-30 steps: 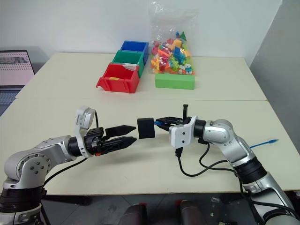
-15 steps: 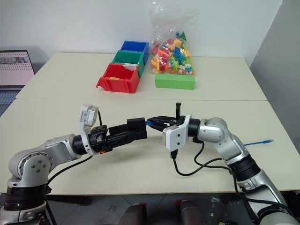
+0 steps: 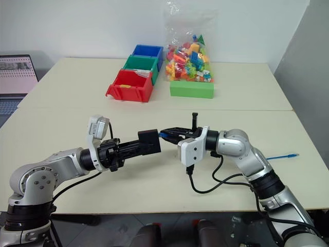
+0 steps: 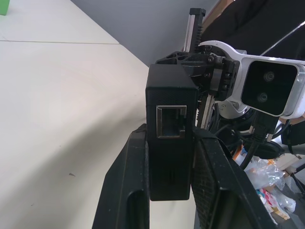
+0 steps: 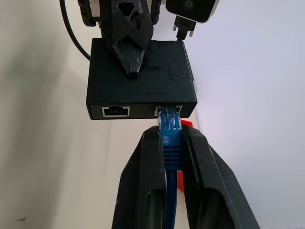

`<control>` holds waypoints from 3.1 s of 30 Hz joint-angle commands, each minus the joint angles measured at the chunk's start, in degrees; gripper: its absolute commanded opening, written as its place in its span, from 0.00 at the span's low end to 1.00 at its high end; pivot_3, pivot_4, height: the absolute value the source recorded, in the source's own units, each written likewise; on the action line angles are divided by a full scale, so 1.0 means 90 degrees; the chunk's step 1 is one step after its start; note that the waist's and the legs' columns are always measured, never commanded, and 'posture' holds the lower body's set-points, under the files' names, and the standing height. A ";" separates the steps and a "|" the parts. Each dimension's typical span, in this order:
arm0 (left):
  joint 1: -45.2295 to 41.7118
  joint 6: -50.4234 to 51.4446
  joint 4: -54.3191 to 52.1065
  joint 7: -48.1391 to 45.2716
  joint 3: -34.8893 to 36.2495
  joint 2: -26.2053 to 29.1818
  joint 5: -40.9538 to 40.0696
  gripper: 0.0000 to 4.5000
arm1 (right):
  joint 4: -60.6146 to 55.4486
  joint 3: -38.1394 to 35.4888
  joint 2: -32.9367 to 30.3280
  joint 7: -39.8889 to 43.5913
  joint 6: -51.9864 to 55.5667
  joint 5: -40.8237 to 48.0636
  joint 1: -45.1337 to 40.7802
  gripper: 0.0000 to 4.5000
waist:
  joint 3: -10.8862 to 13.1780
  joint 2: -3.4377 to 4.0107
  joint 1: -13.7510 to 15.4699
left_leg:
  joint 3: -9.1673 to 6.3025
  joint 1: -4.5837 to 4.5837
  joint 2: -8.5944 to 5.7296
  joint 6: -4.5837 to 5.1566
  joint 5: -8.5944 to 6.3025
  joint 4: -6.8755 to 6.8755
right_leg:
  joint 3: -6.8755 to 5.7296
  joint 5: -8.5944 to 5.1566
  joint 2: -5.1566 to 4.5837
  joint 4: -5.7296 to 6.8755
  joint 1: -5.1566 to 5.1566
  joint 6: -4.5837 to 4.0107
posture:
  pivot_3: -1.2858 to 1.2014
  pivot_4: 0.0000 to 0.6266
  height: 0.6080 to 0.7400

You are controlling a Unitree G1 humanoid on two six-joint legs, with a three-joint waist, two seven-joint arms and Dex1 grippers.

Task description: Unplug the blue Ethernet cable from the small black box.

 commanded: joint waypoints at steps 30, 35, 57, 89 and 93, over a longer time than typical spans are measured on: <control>0.0292 -0.1519 -0.0322 -0.2098 -0.0604 0.0562 0.1138 0.17 | -0.2441 -0.1533 -0.0097 0.0663 0.8765 0.6154 0.0551 0.42 | 0.0001 0.0001 0.0071 | 0.0000 -0.0002 0.0000 0.0002 -0.0001 -0.0002 | 0.0000 -0.0014 0.0002 -0.0005 -0.0002 0.0021 | 0.52 0.24 1.00; 0.0347 -0.1586 -0.0276 -0.2223 -0.0574 0.0606 0.1168 0.17 | -0.2218 -0.1796 0.0207 0.0574 0.9214 0.6727 0.0506 0.42 | 0.0001 0.0001 0.0068 | 0.0000 -0.0004 0.0001 0.0003 -0.0001 -0.0003 | -0.0003 -0.0018 0.0003 -0.0007 -0.0004 0.0028 | 0.52 0.24 1.00; 0.0521 -0.1712 -0.0205 -0.2349 -0.0520 0.0630 0.1247 0.17 | -0.2141 -0.1552 0.0269 0.0620 0.9291 0.6704 0.0451 0.42 | 0.0001 0.0002 0.0061 | 0.0001 -0.0004 0.0001 0.0003 -0.0002 -0.0005 | -0.0005 -0.0019 0.0004 -0.0010 -0.0005 0.0031 | 0.52 0.24 1.00; 0.0450 -0.1663 -0.0232 -0.2182 -0.0538 0.0502 0.1158 0.17 | -0.2005 -0.1329 0.0298 0.0834 0.9208 0.6470 0.0298 0.02 | 0.0002 0.0002 0.0023 | 0.0001 -0.0005 0.0002 0.0003 -0.0002 -0.0007 | -0.0005 -0.0020 0.0005 -0.0013 -0.0007 0.0032 | 0.52 0.24 1.00; 0.0460 -0.1663 -0.0224 -0.2225 -0.0543 0.0508 0.1152 0.17 | -0.1980 -0.1347 0.0269 0.0886 0.9245 0.6485 0.0289 0.02 | 0.0002 0.0002 0.0023 | 0.0001 -0.0005 0.0002 0.0003 -0.0002 -0.0008 | -0.0005 -0.0021 0.0005 -0.0013 -0.0007 0.0033 | 0.52 0.24 1.00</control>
